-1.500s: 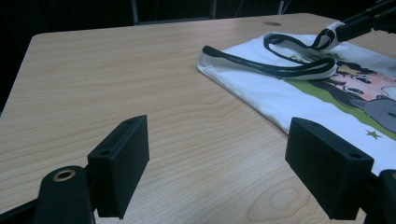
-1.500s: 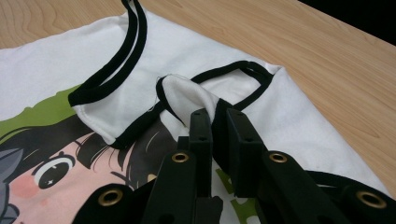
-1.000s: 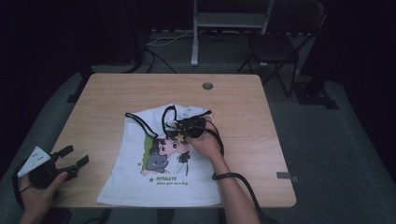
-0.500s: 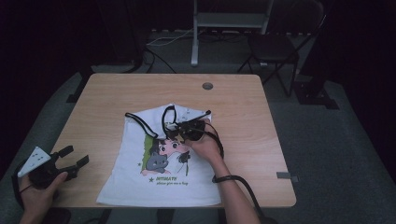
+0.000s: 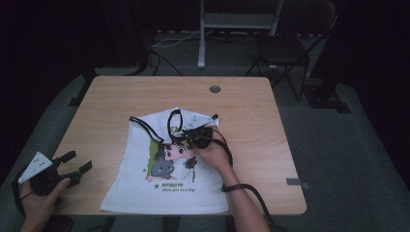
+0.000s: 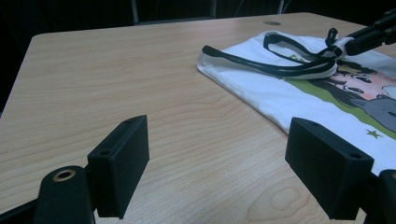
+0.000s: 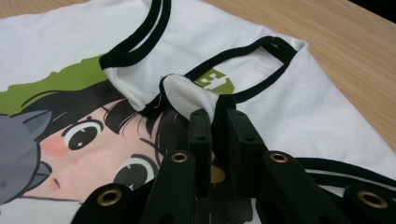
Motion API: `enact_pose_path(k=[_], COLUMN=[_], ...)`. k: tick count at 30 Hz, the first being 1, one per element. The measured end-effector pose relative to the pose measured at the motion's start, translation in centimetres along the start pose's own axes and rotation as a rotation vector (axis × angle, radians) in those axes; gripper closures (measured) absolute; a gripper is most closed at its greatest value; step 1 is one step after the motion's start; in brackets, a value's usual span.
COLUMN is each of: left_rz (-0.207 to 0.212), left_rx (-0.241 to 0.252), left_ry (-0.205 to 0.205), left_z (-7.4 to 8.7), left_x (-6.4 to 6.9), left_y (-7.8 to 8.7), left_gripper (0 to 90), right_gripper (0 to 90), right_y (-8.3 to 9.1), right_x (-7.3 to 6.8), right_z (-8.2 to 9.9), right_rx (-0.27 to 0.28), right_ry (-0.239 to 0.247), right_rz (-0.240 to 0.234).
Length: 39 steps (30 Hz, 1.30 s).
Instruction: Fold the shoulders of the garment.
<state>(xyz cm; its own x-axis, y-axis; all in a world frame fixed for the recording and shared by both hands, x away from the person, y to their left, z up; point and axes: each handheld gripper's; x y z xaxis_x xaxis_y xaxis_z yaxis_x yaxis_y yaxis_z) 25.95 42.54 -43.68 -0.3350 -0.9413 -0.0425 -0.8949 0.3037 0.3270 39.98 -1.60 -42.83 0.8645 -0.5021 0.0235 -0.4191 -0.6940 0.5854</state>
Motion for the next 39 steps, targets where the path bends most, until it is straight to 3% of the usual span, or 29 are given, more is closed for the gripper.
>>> enact_pose_path(k=[39], left_rz=[-0.001], left_rx=[0.0], left_ry=[-0.003], left_z=[0.0], left_x=[0.0], left_y=[0.0], left_gripper=[21.2], right_gripper=[76.5], right_y=[0.5], right_x=[-1.2], right_z=[1.8], right_rx=[-0.069], right_ry=[0.018], right_rz=[-0.046])
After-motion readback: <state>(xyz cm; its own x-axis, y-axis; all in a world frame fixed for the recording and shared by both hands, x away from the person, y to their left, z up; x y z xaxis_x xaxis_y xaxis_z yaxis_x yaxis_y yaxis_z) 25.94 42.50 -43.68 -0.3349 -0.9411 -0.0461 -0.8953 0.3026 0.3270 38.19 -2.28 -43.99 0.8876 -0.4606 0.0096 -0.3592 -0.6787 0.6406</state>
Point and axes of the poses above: each handheld gripper's, and its own axes: y roughly backward along the jaws, z roughly out of its underside, x roughly to its right, and after that the axes turned 9 degrees about -z, right-handed
